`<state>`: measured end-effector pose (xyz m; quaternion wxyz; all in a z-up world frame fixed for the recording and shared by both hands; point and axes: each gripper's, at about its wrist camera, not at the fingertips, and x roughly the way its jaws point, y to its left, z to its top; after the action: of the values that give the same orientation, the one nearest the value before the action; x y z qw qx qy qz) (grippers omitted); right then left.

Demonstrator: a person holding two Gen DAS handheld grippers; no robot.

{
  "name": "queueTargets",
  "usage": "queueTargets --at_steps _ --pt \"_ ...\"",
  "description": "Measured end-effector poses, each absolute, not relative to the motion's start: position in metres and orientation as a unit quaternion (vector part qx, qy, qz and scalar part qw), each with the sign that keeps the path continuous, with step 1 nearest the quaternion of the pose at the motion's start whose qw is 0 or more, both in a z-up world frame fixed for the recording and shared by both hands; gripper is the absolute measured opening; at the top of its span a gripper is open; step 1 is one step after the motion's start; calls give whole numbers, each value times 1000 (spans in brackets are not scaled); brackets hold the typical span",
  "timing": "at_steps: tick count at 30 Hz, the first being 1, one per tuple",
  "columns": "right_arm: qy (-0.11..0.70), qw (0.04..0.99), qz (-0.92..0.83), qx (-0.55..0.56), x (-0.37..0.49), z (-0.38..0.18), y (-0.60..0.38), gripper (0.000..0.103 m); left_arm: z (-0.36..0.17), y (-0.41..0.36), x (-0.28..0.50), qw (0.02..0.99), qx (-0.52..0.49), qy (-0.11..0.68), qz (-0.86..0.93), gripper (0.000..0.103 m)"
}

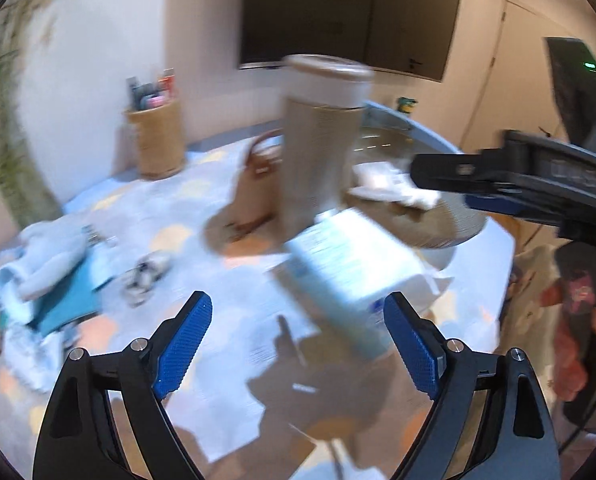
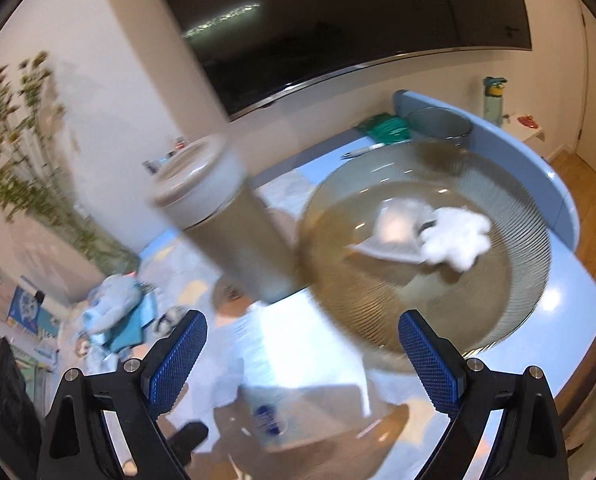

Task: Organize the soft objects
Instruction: 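Open both tools to drop the bear and bag into the glass bowl, then grasp the white printed wrapper pack with the left tool while the right tool grasps the sandal charm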

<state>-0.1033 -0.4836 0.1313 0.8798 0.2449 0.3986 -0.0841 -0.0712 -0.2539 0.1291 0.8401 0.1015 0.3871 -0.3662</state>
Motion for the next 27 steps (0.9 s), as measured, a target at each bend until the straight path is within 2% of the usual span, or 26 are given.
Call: queueTargets --at_steps 13,20,27 --pt "398 892 19 211 -62 140 -362 97 100 -100 -4 876 66 404 -256 87" --pt "394 895 66 199 -10 109 -315 97 77 -41 31 883 46 406 -230 87" --pt "407 901 70 133 36 67 -287 97 57 -32 45 872 79 408 -259 87"
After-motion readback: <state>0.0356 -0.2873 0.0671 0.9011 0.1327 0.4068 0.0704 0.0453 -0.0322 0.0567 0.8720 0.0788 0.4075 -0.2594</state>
